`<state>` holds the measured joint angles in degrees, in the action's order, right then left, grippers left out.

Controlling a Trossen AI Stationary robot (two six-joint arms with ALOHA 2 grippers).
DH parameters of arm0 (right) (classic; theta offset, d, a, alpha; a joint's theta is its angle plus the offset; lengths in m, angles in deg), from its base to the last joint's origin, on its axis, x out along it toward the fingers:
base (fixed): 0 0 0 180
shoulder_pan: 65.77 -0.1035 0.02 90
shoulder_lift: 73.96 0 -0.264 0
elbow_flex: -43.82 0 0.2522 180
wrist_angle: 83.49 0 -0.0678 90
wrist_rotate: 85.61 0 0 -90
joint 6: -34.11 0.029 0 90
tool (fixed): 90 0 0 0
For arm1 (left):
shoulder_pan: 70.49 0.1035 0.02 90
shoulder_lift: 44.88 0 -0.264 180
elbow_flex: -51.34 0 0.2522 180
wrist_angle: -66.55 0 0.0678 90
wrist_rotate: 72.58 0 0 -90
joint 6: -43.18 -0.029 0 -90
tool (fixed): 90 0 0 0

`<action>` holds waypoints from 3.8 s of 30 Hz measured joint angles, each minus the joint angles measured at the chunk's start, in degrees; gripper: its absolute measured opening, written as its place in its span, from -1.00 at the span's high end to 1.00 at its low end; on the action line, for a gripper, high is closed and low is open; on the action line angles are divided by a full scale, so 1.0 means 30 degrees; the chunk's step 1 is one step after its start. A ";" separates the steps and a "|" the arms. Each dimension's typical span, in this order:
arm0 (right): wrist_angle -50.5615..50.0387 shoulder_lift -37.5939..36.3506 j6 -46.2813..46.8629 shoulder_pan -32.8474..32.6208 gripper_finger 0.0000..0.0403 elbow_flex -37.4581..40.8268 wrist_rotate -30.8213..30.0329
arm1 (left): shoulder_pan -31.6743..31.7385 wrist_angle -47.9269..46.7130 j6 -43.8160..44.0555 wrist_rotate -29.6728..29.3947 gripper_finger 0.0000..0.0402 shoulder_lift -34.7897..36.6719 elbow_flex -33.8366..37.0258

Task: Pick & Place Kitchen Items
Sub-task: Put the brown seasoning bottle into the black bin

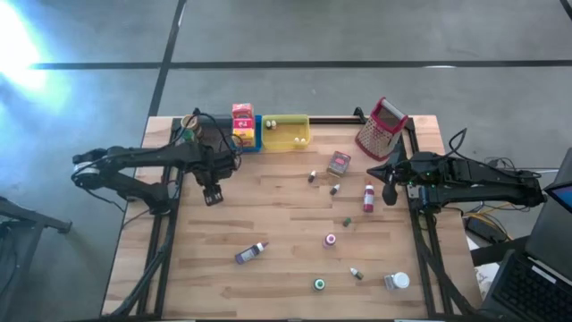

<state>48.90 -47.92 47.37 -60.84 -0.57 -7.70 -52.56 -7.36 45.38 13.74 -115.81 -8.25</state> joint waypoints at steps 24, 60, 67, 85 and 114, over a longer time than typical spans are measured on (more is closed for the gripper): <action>0.0000 0.0015 0.0005 -0.0015 0.96 -0.0003 -0.0003 | 0.2207 -0.1718 0.1195 -1.3113 0.03 0.0084 -0.8492; 0.0000 0.0000 0.0006 0.0007 0.96 -0.0005 0.0003 | 1.2264 -0.0888 -0.0198 -0.2729 0.03 -0.5381 -0.6401; 0.0000 0.0000 0.0000 0.0007 0.96 0.0000 0.0003 | 1.2284 0.0344 -0.0232 -0.2647 0.02 -0.5421 -0.5474; 0.0000 0.0000 0.0006 0.0000 0.96 0.0000 0.0003 | 1.2377 0.1914 -0.0705 -0.2621 0.02 -0.5428 -0.4305; 0.0000 0.0015 0.0006 -0.0007 0.96 -0.0004 0.0003 | 1.2371 0.1396 -0.1442 -0.2878 -0.26 -0.5421 -0.4320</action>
<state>48.90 -47.87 47.39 -60.86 -0.59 -7.69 -15.44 -3.17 41.05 5.10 -132.08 -21.21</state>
